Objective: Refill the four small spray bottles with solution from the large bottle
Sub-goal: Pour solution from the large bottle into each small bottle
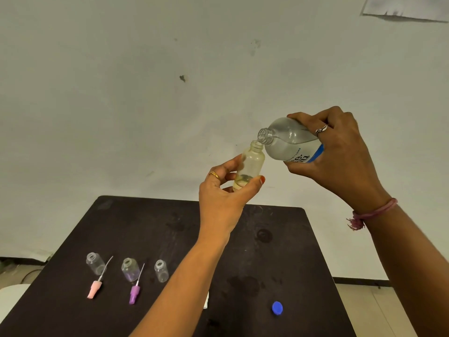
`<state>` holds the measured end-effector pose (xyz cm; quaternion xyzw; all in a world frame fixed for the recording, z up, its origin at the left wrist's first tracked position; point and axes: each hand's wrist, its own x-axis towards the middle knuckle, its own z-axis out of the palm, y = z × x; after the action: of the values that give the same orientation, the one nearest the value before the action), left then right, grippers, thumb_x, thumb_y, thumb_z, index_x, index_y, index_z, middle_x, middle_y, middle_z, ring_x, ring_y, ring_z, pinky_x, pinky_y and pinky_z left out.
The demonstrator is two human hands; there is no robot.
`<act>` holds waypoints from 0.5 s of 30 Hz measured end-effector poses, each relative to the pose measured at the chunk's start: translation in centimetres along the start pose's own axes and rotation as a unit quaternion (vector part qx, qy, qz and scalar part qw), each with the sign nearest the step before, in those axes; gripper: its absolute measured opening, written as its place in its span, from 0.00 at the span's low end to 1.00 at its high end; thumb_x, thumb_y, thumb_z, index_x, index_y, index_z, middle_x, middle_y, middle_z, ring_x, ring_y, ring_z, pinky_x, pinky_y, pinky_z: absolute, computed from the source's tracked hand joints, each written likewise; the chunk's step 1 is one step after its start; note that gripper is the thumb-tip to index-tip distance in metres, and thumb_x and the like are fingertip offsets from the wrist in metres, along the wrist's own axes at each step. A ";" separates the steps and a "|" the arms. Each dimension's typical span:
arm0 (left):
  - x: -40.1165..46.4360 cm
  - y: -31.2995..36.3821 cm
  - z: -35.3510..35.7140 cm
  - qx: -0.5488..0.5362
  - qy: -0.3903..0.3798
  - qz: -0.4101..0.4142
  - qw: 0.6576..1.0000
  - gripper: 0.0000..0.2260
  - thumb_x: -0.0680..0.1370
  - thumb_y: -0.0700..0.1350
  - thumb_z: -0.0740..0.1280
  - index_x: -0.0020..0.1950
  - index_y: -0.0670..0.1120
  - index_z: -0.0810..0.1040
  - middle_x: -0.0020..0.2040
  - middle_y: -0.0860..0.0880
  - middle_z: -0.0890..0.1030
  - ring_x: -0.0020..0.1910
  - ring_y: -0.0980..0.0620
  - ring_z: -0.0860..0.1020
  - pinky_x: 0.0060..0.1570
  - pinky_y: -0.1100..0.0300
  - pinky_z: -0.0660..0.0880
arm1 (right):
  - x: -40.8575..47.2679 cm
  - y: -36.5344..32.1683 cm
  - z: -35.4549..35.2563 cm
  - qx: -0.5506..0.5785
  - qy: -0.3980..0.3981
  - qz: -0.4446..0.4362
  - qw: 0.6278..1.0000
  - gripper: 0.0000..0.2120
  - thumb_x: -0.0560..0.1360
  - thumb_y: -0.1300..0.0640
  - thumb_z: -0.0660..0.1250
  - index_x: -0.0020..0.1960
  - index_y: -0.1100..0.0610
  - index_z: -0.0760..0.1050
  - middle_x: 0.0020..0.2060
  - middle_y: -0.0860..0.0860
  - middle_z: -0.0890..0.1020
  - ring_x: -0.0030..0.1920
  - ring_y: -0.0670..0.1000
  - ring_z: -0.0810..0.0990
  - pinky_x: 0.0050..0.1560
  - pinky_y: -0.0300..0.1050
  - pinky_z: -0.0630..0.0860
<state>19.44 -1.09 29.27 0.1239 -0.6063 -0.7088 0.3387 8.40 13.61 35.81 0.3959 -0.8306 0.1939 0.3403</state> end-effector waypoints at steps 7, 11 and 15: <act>0.0 0.0 0.1 0.000 0.003 0.002 1.000 0.19 0.67 0.44 0.78 0.50 0.61 0.78 0.55 0.53 0.81 0.53 0.57 0.80 0.41 0.71 0.76 | 0.1 0.0 -0.1 -0.003 -0.001 0.000 1.000 0.36 0.60 0.55 0.80 0.66 0.54 0.72 0.51 0.59 0.75 0.52 0.61 0.72 0.44 0.45 0.70; 0.0 0.1 0.0 -0.004 0.005 0.000 1.000 0.19 0.66 0.43 0.78 0.50 0.61 0.78 0.54 0.54 0.81 0.52 0.58 0.80 0.40 0.72 0.76 | 0.1 0.1 -0.1 -0.004 0.002 -0.004 1.000 0.36 0.60 0.55 0.80 0.66 0.54 0.72 0.51 0.60 0.74 0.52 0.61 0.72 0.44 0.45 0.69; -0.1 0.1 0.0 -0.005 0.004 0.001 1.000 0.19 0.67 0.43 0.78 0.50 0.61 0.78 0.54 0.53 0.82 0.51 0.58 0.80 0.40 0.72 0.75 | 0.1 0.1 0.0 -0.005 0.001 -0.004 1.000 0.36 0.60 0.55 0.80 0.66 0.54 0.72 0.50 0.59 0.74 0.52 0.60 0.72 0.44 0.45 0.69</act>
<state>19.53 -1.06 29.35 0.1243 -0.6015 -0.7108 0.3427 8.26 13.65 35.92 0.3975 -0.8297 0.1890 0.3435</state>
